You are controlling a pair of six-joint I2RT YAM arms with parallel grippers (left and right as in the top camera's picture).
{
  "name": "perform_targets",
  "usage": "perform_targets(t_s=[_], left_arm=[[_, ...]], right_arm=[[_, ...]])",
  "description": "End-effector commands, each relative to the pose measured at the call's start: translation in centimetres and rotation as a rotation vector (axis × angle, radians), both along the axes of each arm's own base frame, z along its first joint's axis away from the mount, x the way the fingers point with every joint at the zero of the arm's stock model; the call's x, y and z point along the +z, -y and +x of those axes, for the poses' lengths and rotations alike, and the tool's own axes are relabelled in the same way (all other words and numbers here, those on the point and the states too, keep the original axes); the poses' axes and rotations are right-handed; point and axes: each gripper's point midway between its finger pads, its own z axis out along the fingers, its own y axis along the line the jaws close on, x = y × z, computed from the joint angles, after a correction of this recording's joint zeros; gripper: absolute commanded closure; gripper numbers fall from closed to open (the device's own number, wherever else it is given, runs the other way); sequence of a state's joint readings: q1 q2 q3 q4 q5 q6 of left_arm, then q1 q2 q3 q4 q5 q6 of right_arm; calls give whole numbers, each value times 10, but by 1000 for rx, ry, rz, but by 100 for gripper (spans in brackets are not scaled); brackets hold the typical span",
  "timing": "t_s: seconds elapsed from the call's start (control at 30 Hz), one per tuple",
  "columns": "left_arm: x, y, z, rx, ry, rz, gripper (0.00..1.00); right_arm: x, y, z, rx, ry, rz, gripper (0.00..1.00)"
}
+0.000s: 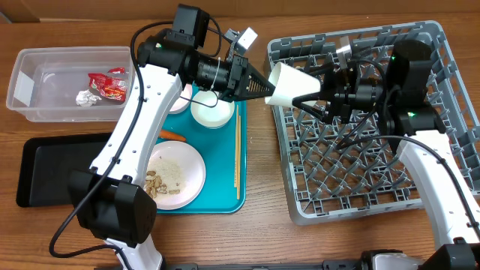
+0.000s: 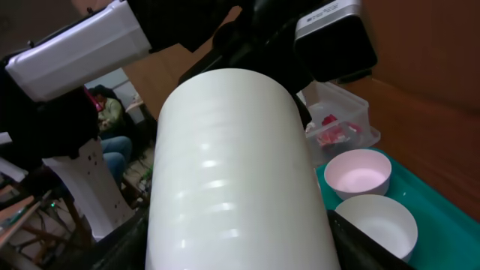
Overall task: Sort waste into correct bins and load items into the dishwasher
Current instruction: 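Hand the white cup from the left gripper to the right gripper, then place the cup upside down on the right side of the rack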
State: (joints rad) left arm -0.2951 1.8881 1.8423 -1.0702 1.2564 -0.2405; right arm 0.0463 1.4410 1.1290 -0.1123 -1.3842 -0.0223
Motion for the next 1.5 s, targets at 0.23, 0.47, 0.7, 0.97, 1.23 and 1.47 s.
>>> perform_targets(t_s=[0.23, 0.47, 0.7, 0.97, 1.23, 1.47], left_arm=[[-70, -47, 40, 247, 55, 466, 44], [-108, -145, 59, 535, 46, 959, 42], [-110, -214, 52, 687, 2, 1214, 41], [-111, -216, 51, 688, -3, 1225, 41], [-111, -216, 50, 683, -6, 1228, 39], [-111, -212, 49, 673, -15, 1206, 37]], right_arm=[[-3, 5, 18, -120, -163, -14, 62], [-49, 67, 73, -594, -357, -153, 70], [-83, 202, 59, -1146, -671, -398, 75], [-113, 355, -48, -1687, -1073, -715, 75], [-154, 377, -64, -1672, -1275, -777, 74], [-167, 378, -59, -1643, -1309, -783, 0]])
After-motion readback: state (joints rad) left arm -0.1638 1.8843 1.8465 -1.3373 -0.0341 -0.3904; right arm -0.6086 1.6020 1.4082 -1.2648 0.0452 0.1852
